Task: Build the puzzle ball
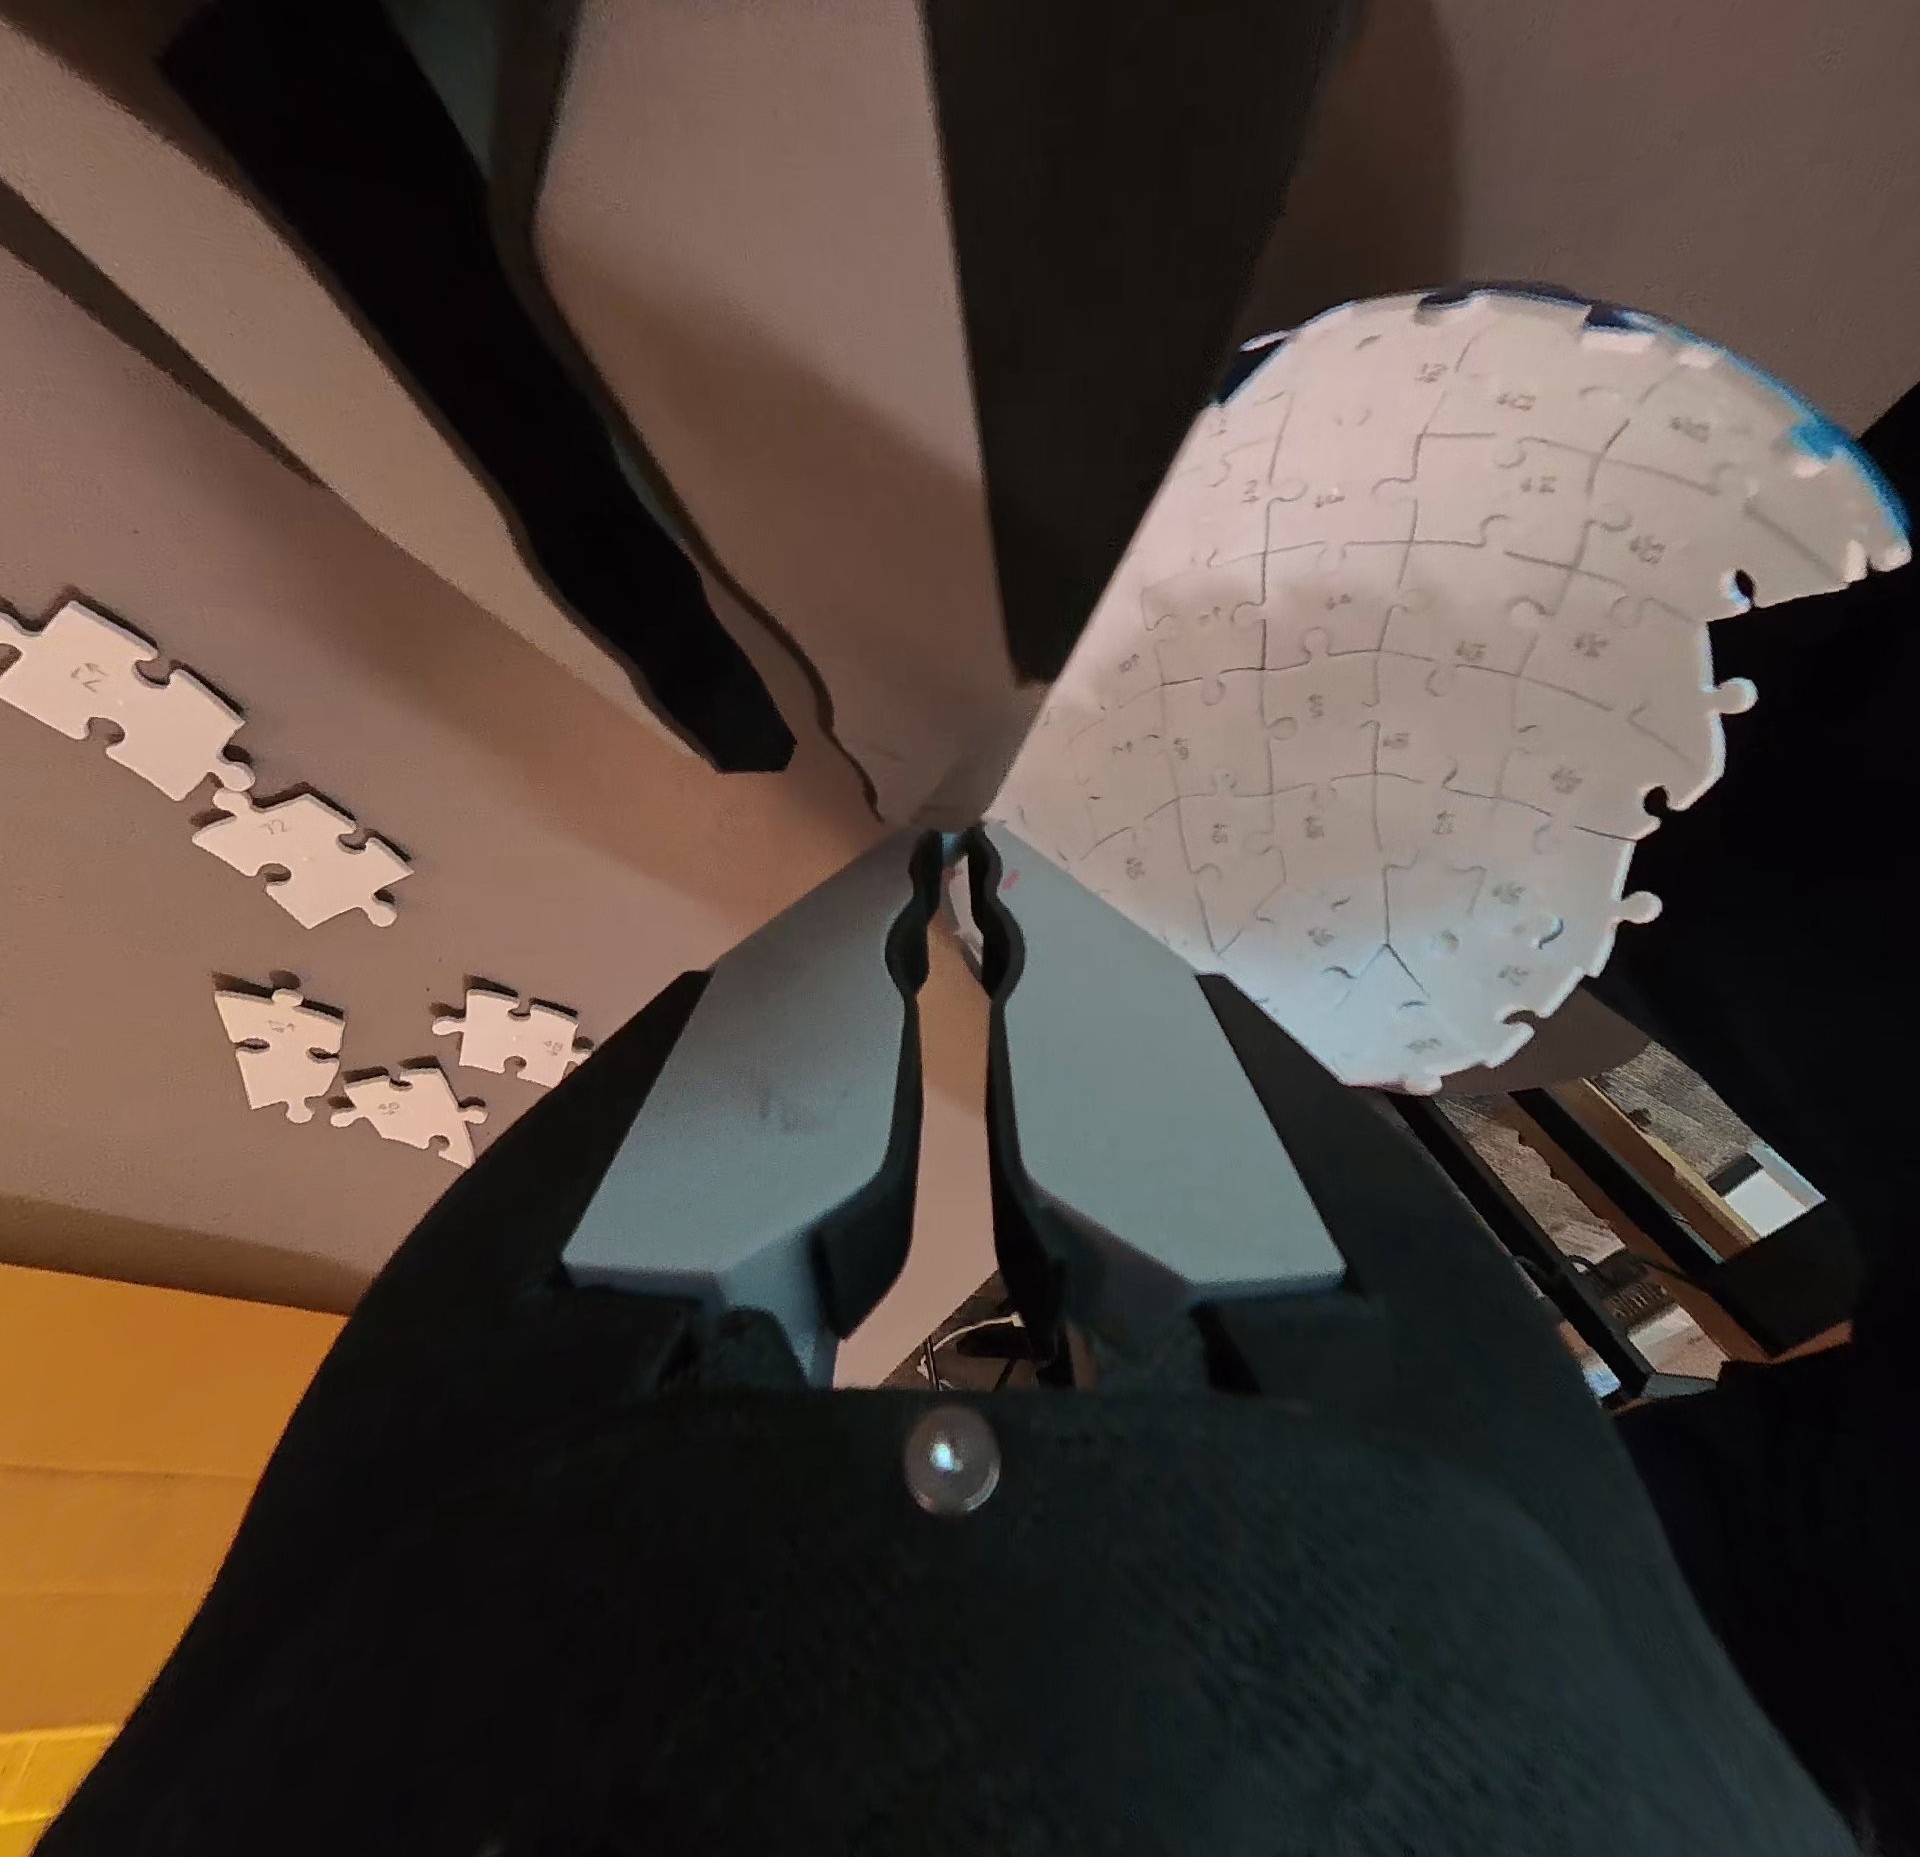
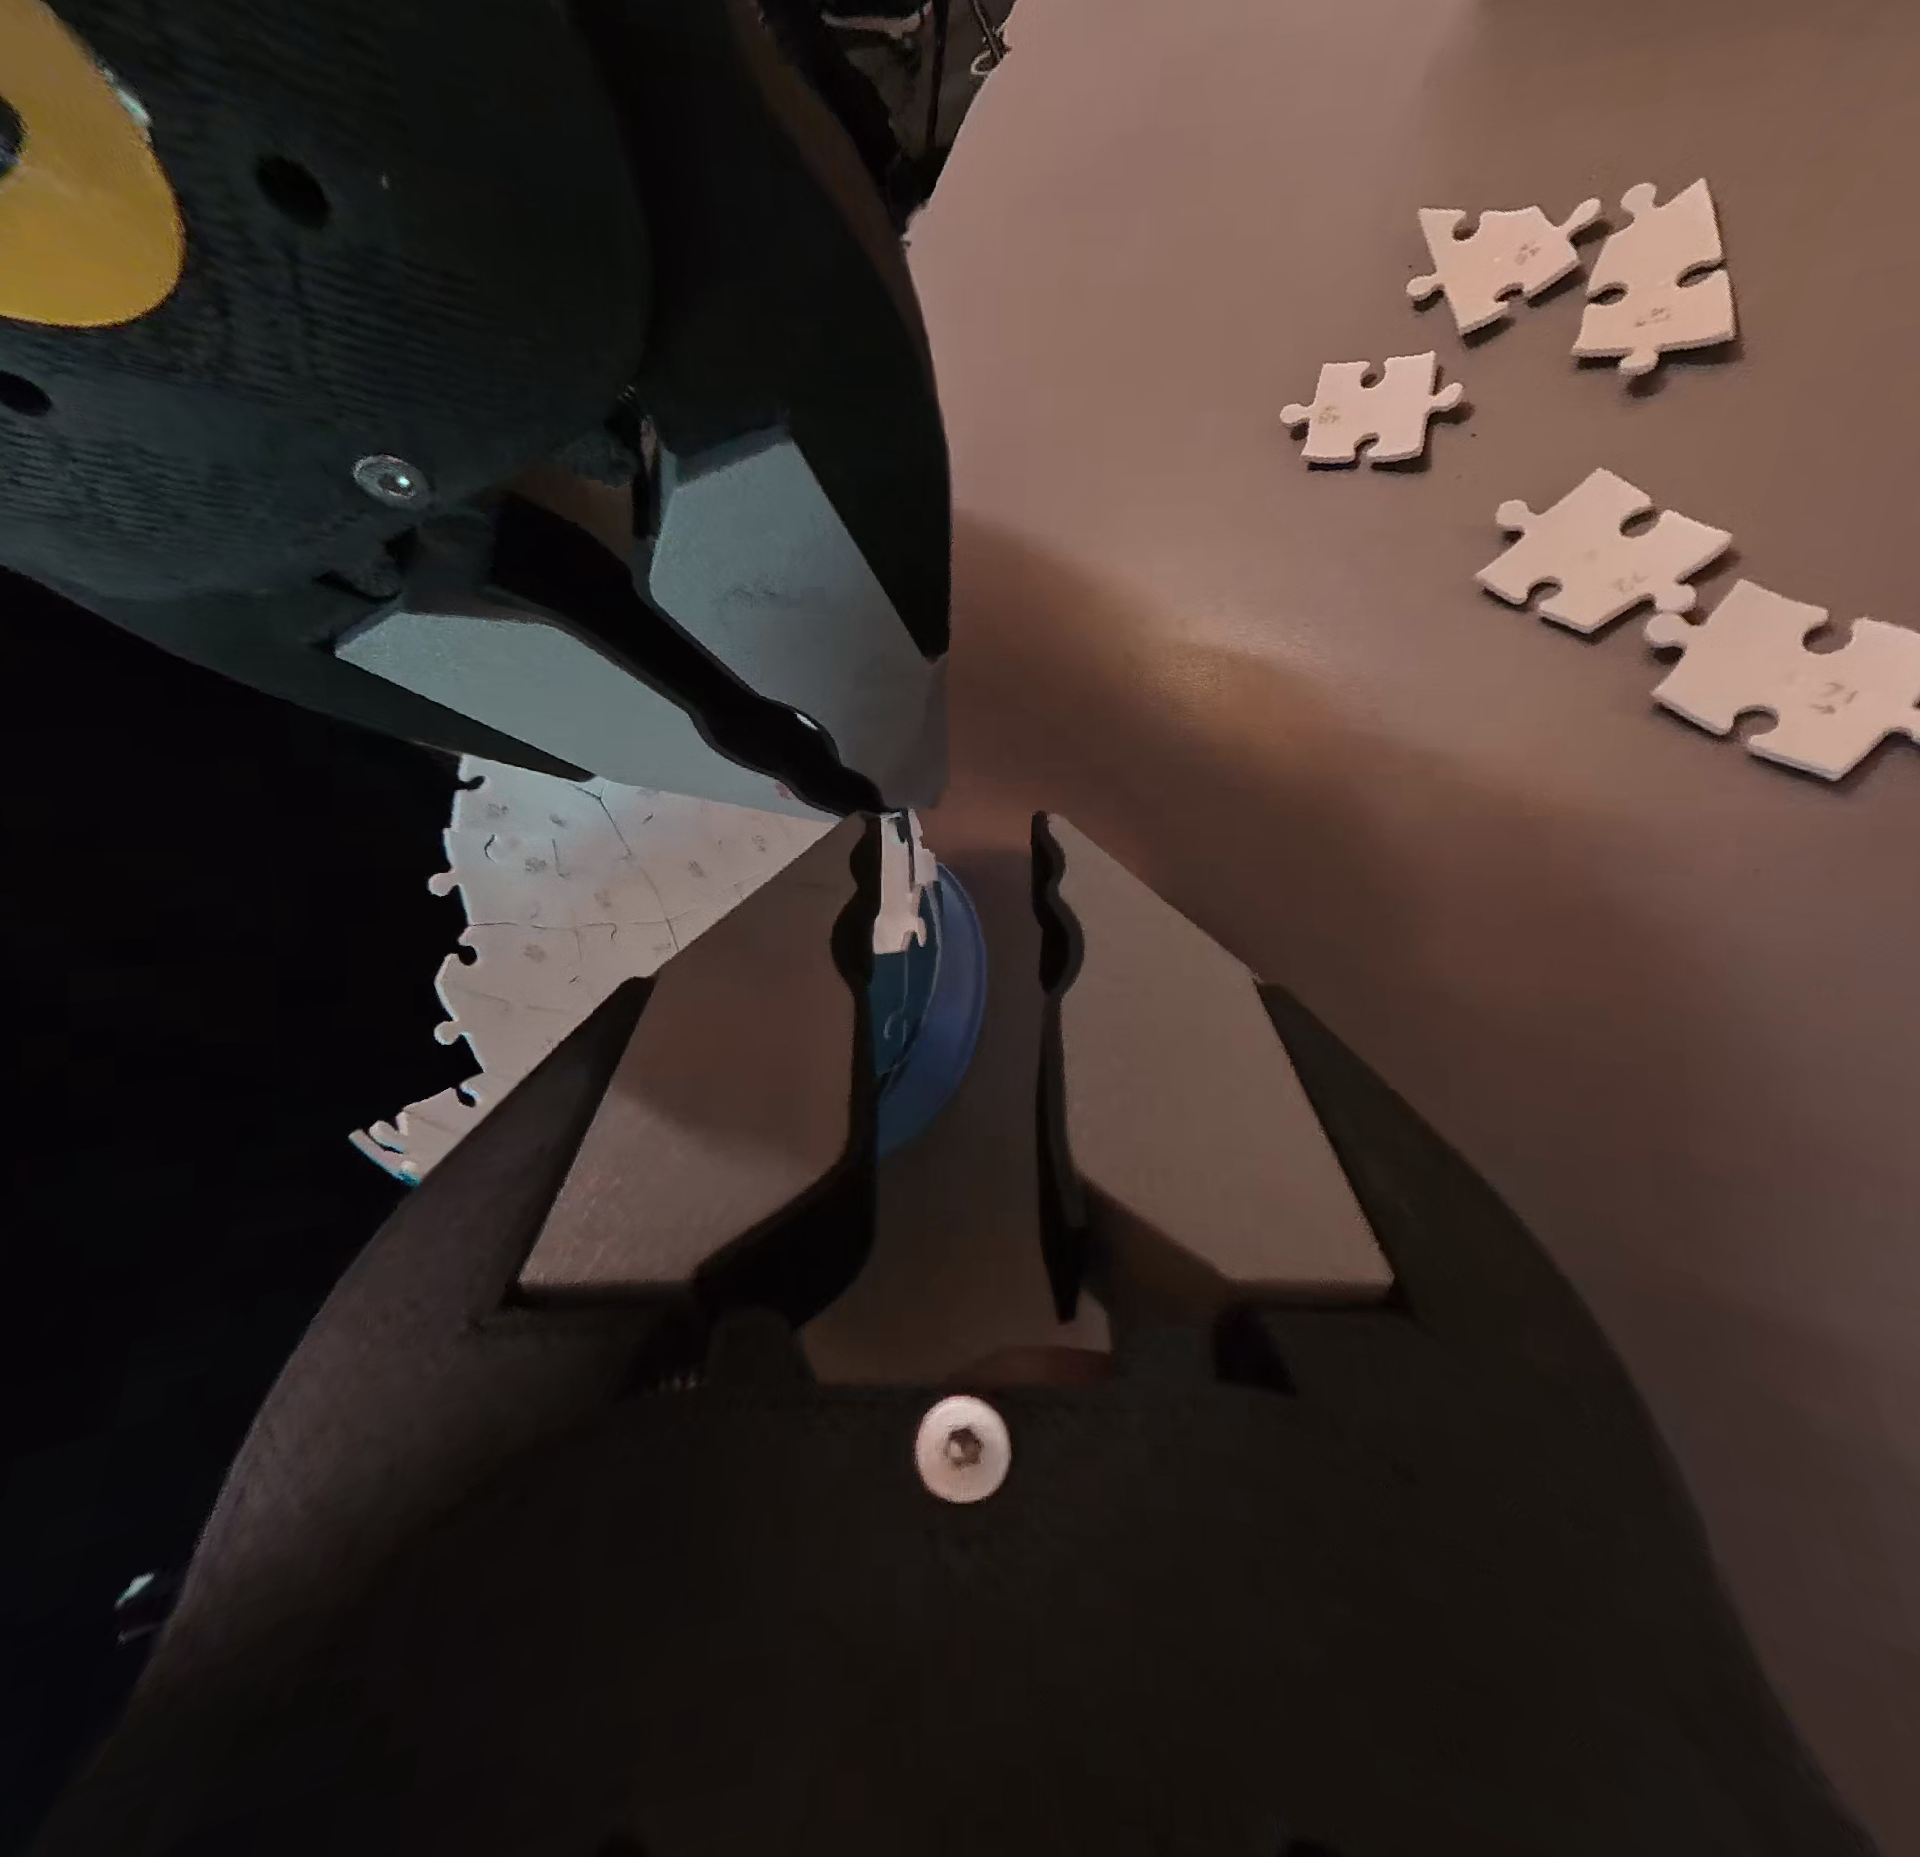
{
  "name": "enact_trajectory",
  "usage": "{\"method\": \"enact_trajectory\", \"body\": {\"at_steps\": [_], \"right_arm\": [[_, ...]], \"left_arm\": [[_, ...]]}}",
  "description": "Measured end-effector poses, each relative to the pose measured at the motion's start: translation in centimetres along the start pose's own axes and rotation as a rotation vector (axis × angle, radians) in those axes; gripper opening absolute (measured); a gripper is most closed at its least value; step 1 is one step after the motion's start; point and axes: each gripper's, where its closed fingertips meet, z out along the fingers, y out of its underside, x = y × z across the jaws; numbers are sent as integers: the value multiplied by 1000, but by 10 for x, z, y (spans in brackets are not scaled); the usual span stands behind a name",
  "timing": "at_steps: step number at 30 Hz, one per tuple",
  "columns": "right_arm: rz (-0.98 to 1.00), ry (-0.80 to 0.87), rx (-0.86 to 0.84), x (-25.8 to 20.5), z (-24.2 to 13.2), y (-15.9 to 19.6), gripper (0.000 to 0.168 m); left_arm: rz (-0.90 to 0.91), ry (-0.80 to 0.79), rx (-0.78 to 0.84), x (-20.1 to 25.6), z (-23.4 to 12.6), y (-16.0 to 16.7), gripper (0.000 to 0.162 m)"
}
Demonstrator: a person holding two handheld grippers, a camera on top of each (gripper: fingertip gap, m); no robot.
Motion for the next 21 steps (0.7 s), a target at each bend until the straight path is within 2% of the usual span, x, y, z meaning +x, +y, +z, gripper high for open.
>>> {"method": "enact_trajectory", "body": {"at_steps": [10,21], "right_arm": [[-81,-53,-65,-3,1,1,13],[-114,-97,-87,-8,6,2,8]], "left_arm": [[-5,-3,-16,0,-1,1,2],[-7,2,-17,0,-1,2,2]]}}
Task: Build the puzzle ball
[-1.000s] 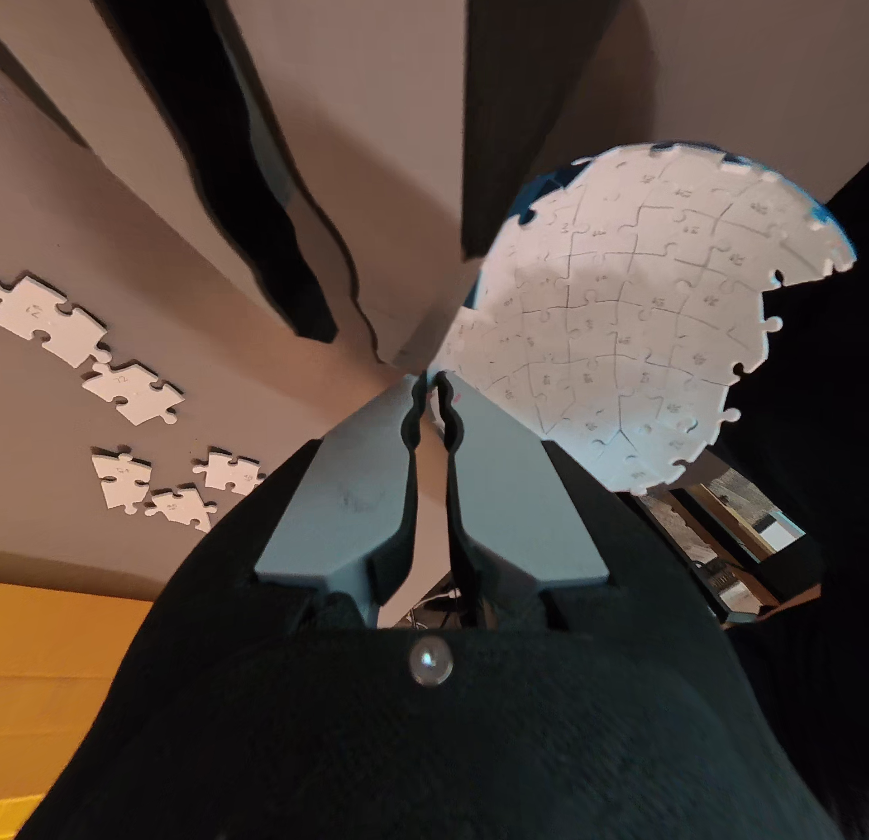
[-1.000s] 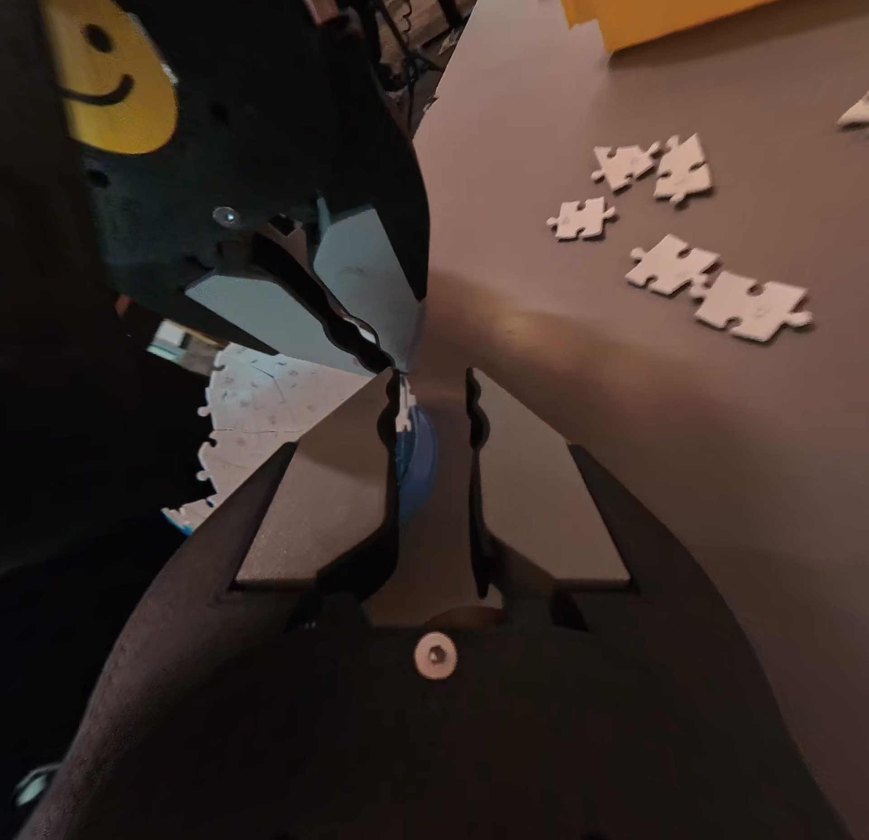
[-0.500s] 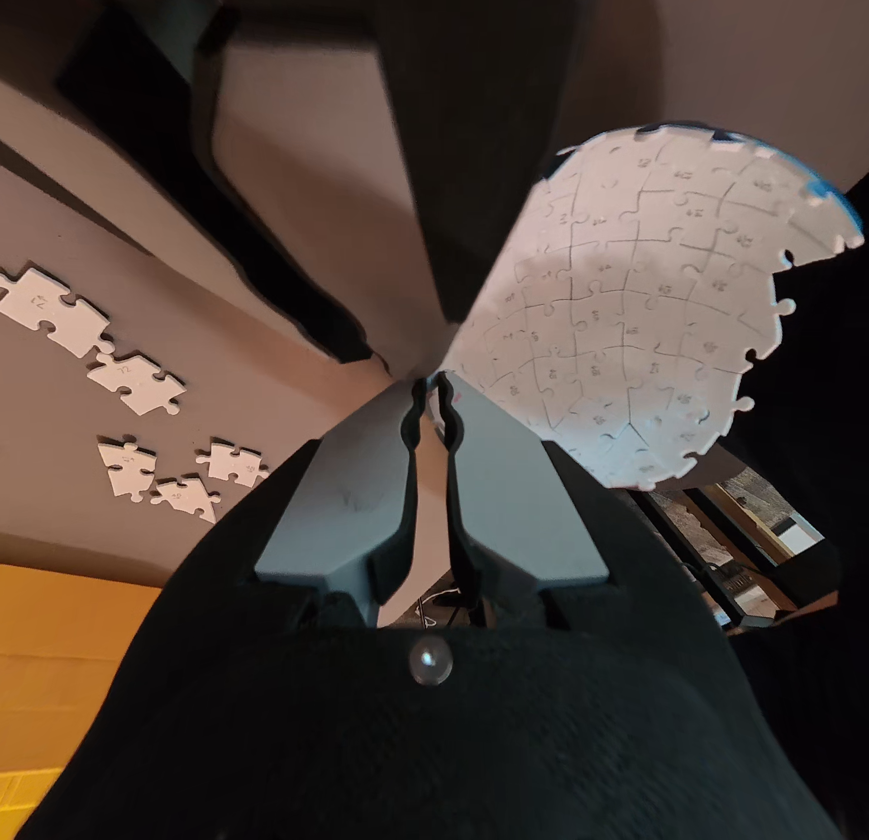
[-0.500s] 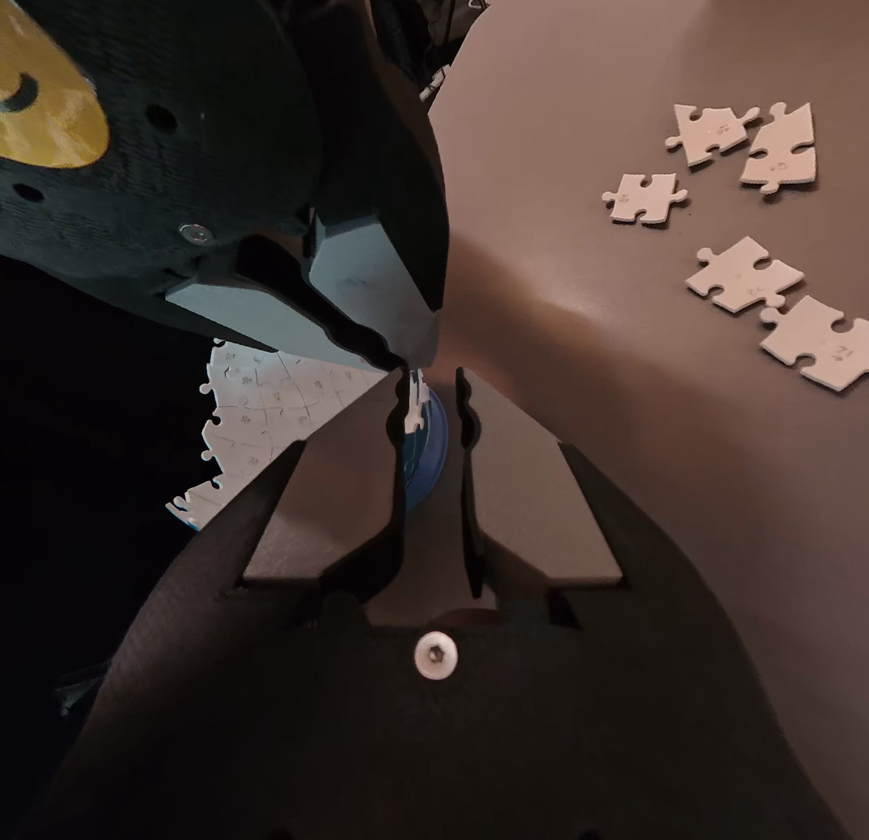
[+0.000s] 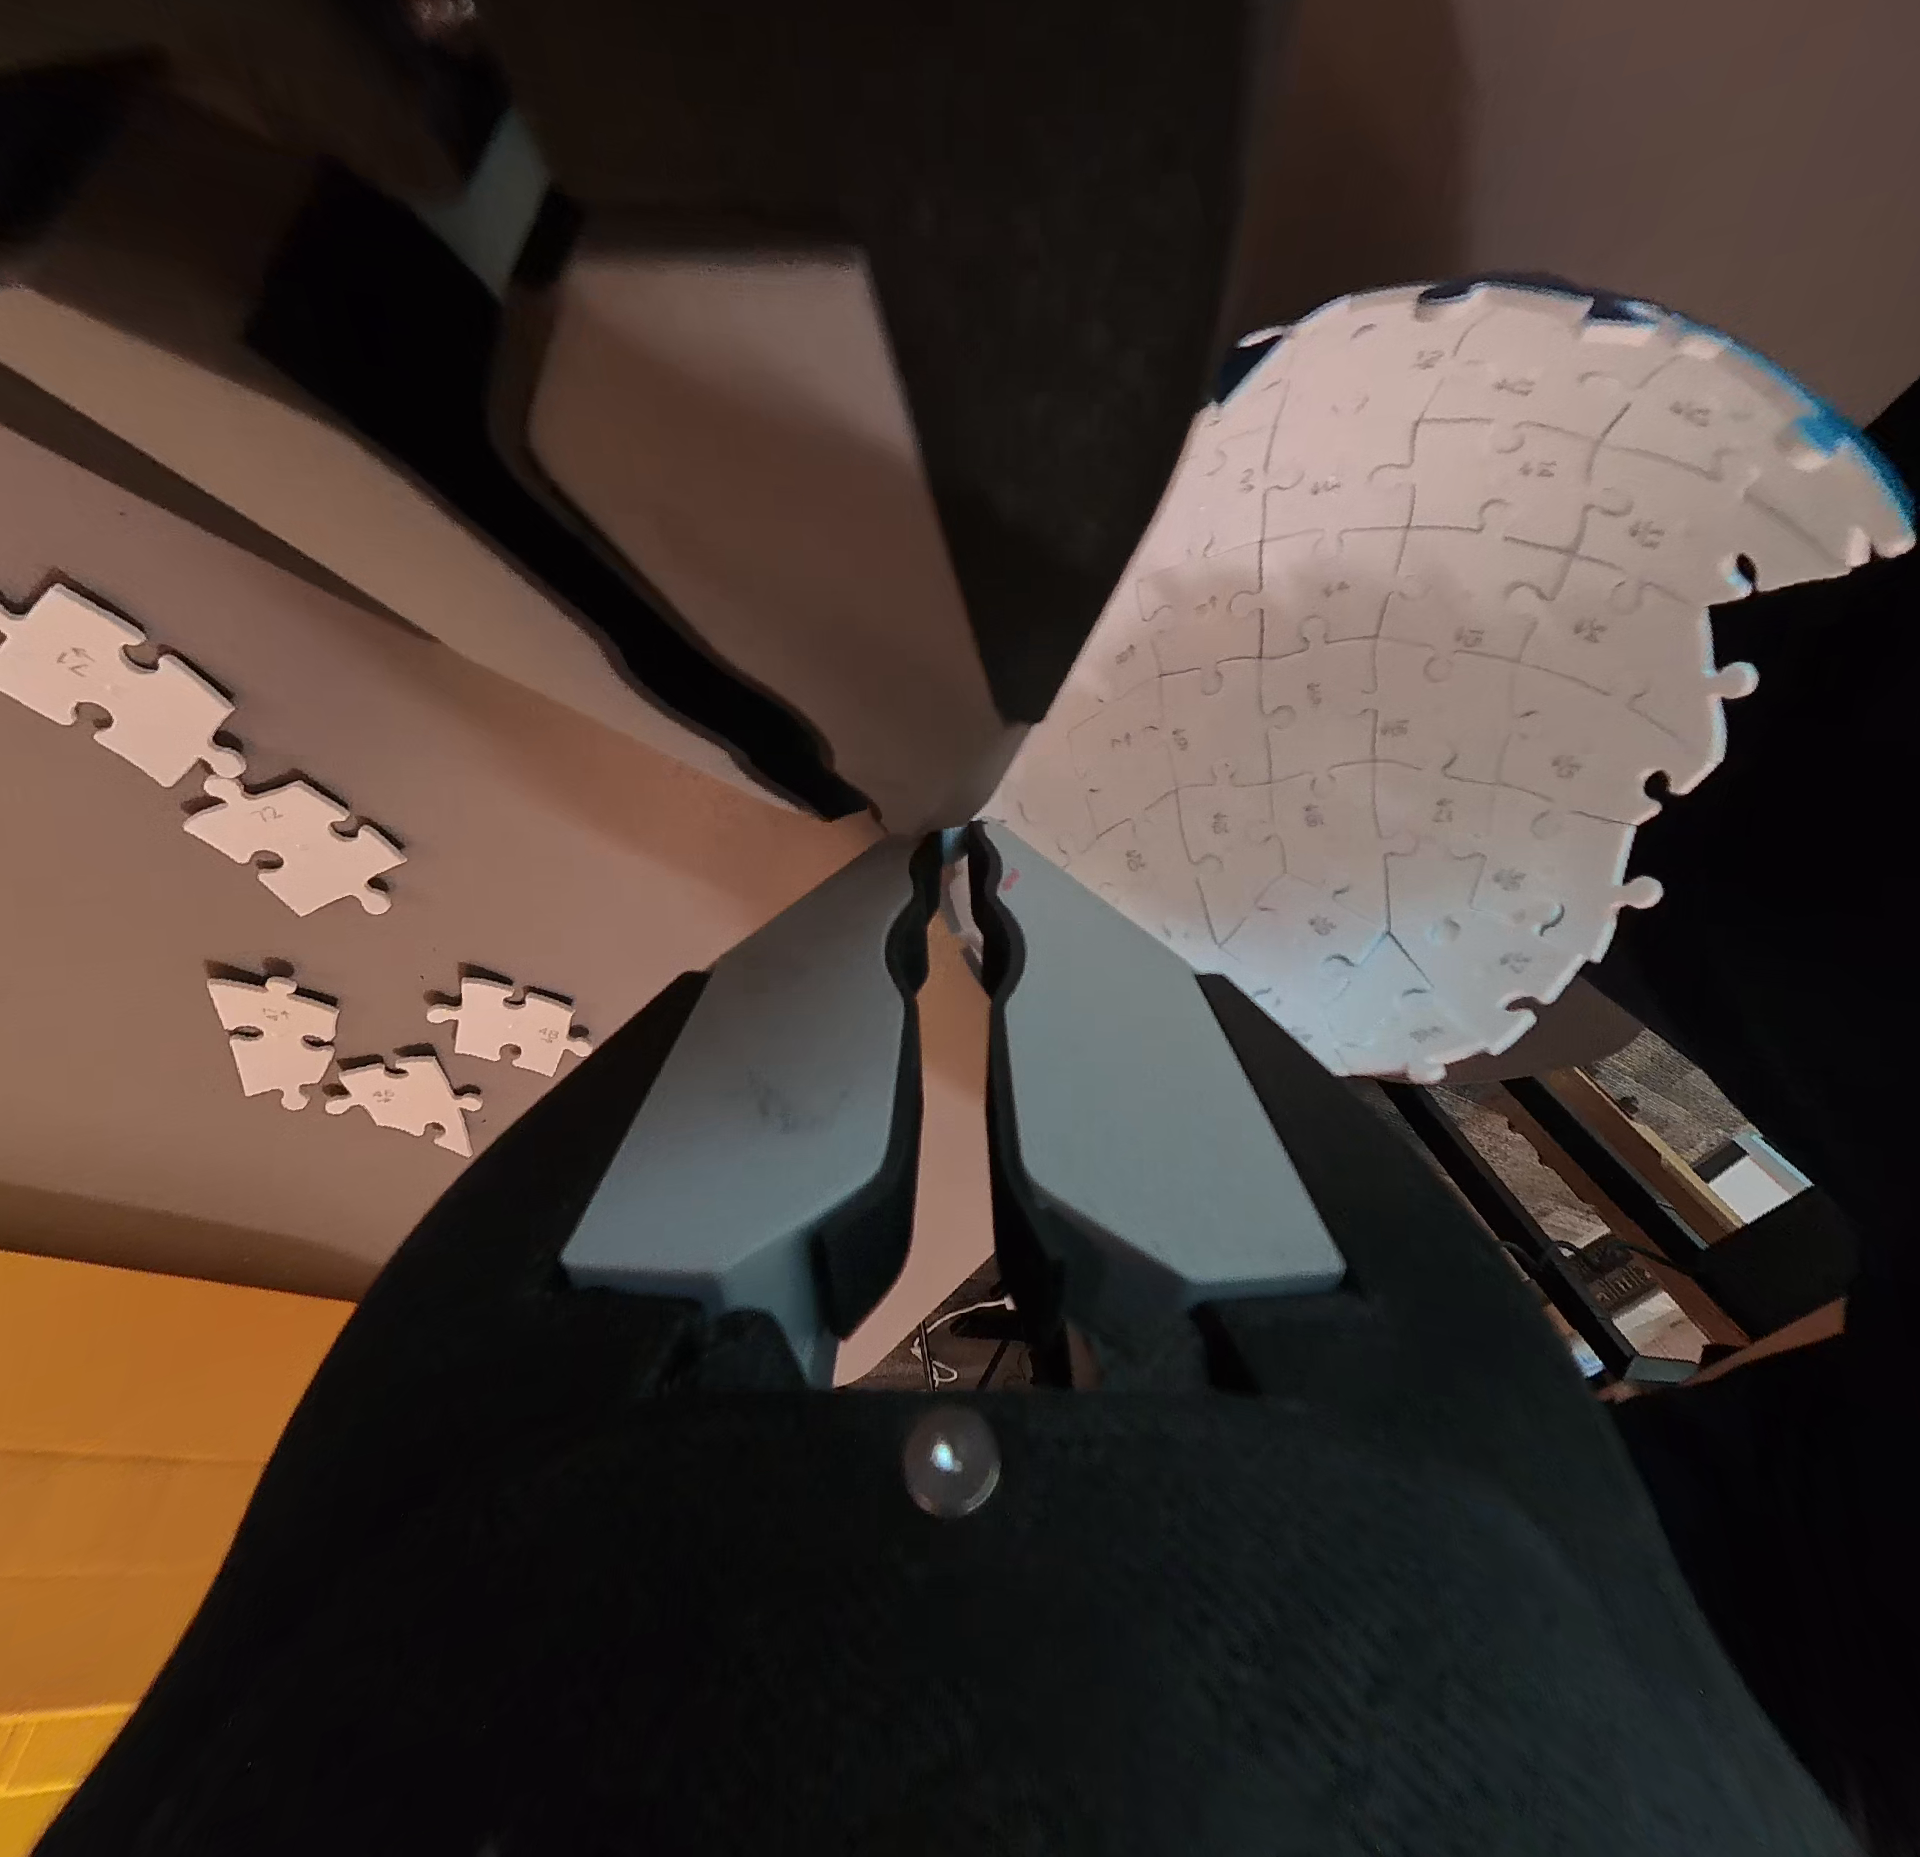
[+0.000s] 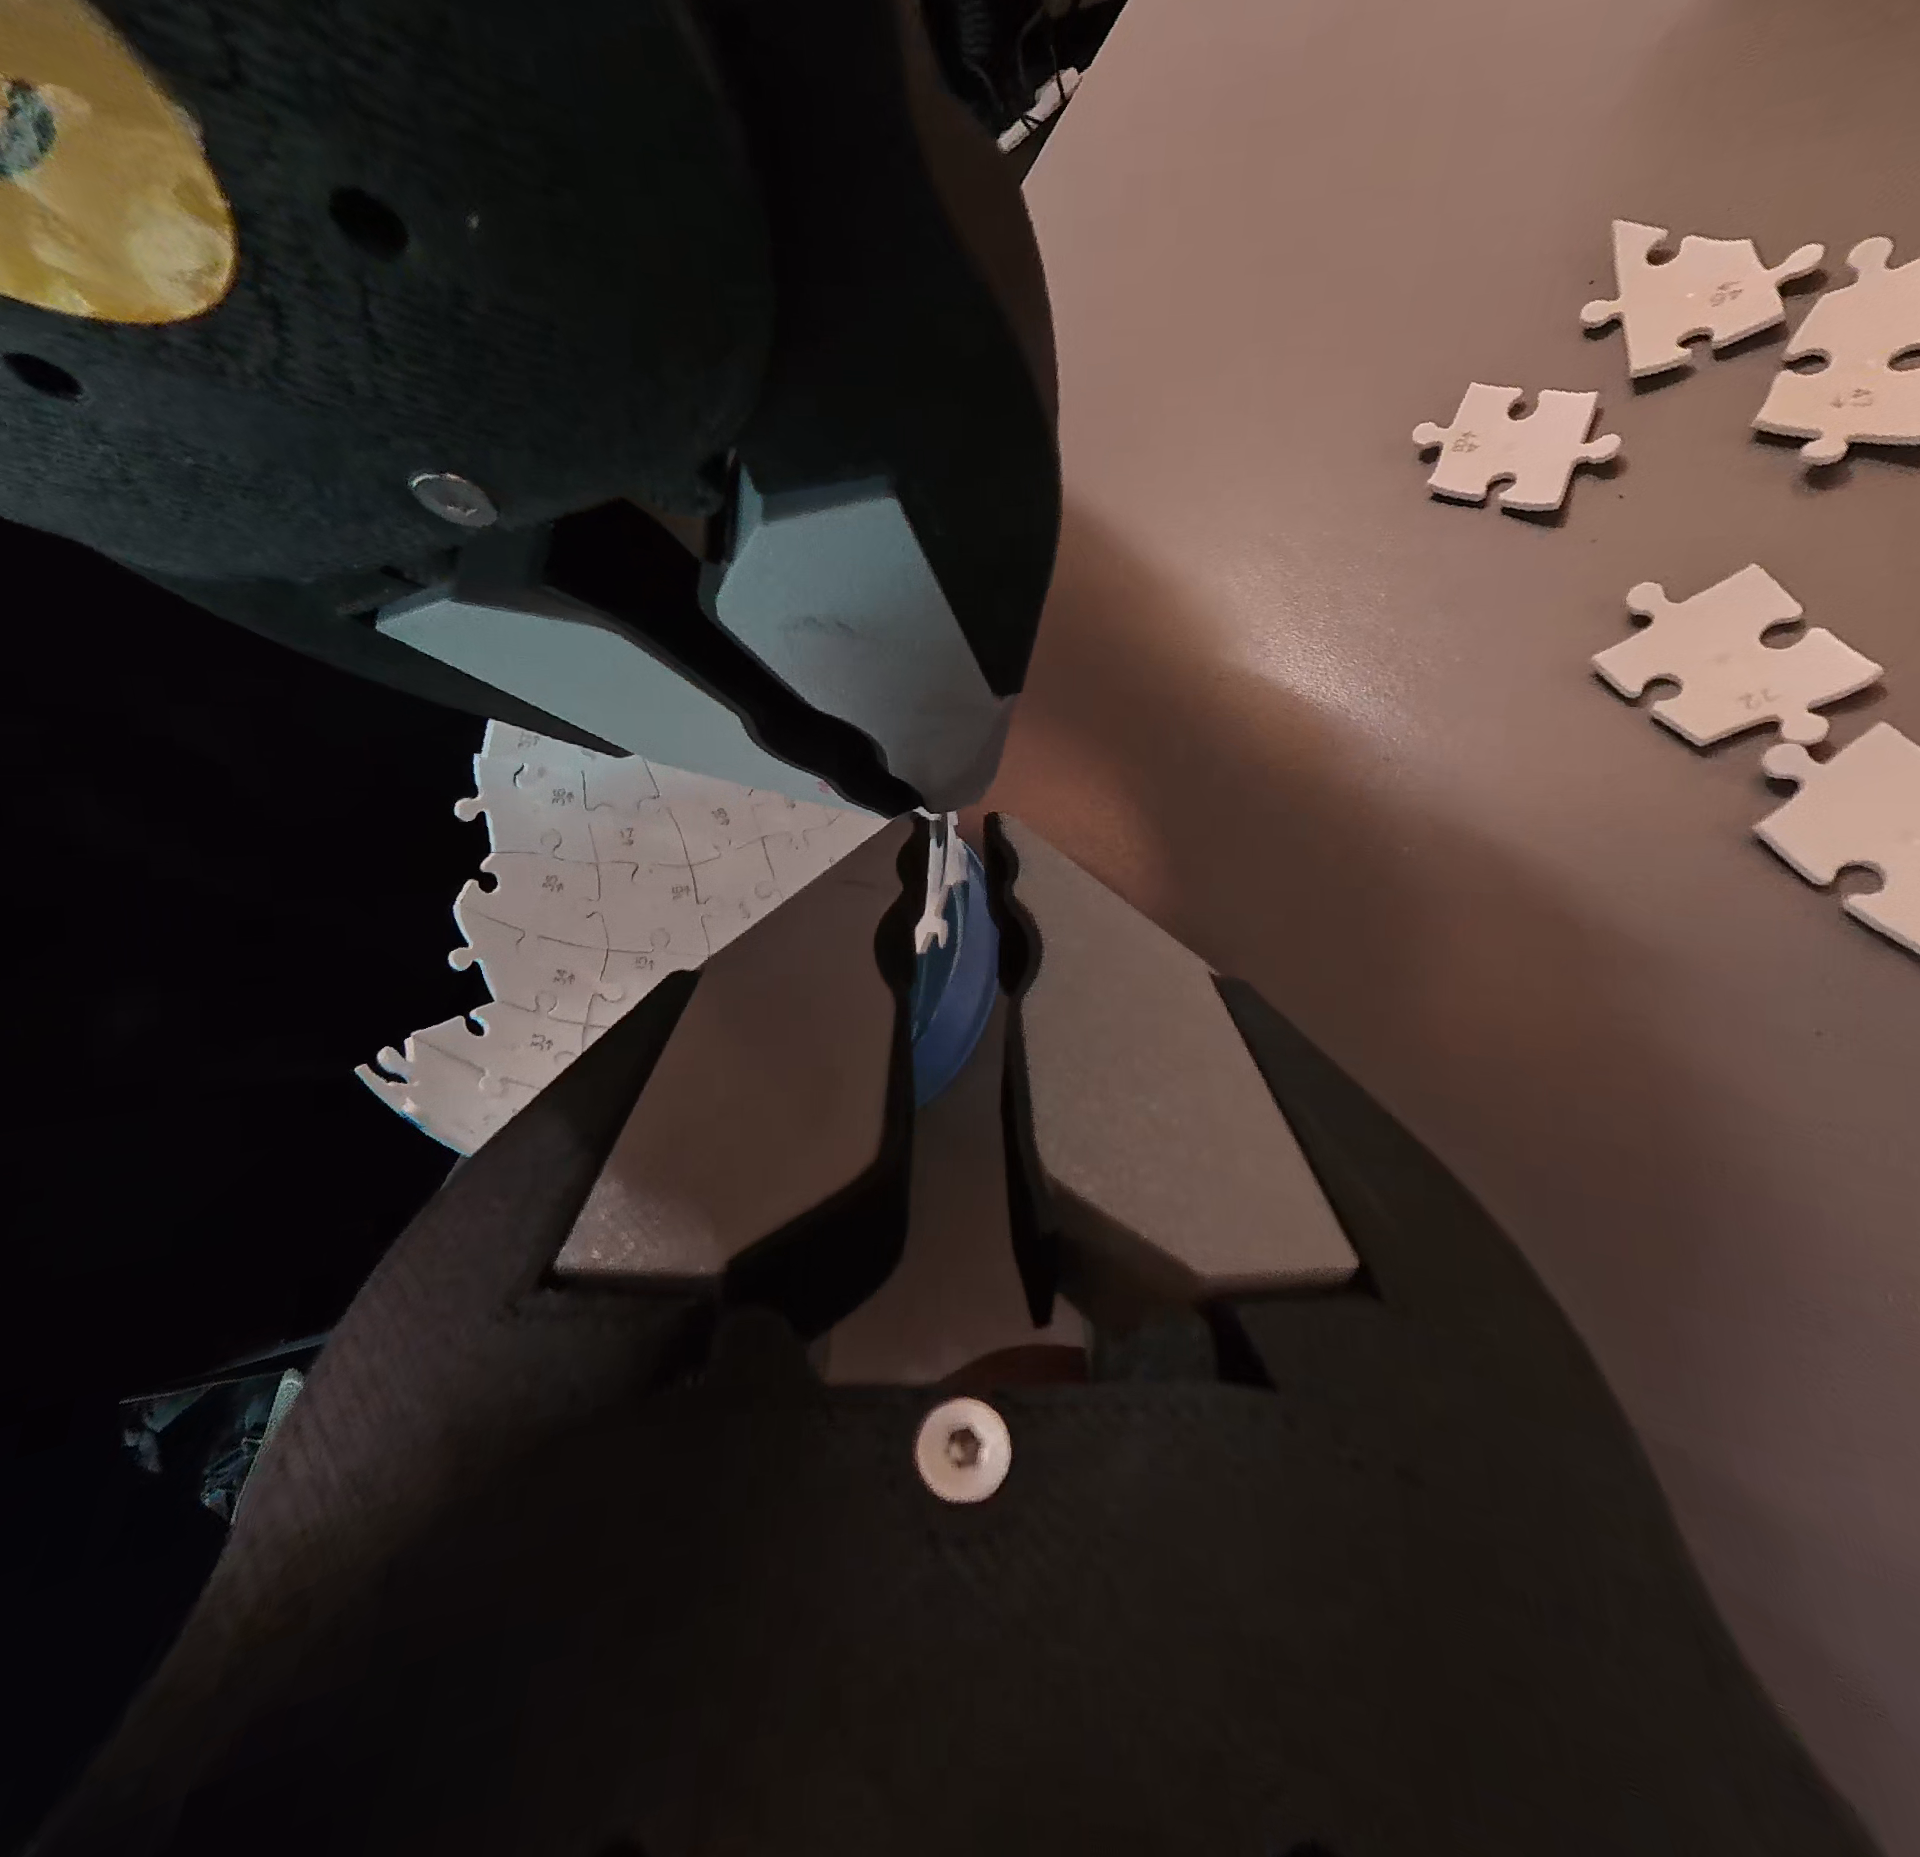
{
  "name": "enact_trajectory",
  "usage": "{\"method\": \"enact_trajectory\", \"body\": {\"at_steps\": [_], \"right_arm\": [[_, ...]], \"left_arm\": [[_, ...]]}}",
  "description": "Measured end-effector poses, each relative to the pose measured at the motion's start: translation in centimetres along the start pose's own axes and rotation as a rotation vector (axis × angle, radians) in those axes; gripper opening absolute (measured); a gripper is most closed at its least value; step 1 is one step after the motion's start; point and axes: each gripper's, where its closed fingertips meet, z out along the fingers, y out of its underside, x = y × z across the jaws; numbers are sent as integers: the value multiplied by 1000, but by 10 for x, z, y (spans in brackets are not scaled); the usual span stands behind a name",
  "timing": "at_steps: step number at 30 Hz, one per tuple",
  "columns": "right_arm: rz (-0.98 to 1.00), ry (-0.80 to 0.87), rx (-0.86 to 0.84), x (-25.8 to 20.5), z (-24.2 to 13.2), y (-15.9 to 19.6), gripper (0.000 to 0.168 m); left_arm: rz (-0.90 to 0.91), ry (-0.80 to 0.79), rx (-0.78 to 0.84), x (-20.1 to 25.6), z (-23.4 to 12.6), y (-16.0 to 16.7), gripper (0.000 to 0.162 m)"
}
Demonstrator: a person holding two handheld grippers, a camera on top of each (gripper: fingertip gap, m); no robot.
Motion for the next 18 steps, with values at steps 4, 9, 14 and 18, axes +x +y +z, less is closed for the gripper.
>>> {"method": "enact_trajectory", "body": {"at_steps": [4,9,14,18], "right_arm": [[-19,-15,-16,-3,1,2,9],[-49,-5,-29,-3,5,1,3],[-64,-22,1,-3,6,0,0],[-120,5,25,0,6,-2,0]], "left_arm": [[-2,3,7,0,0,0,2],[-3,3,3,0,0,1,2],[-12,0,3,-1,0,3,2],[-31,2,7,-2,0,4,4]]}}
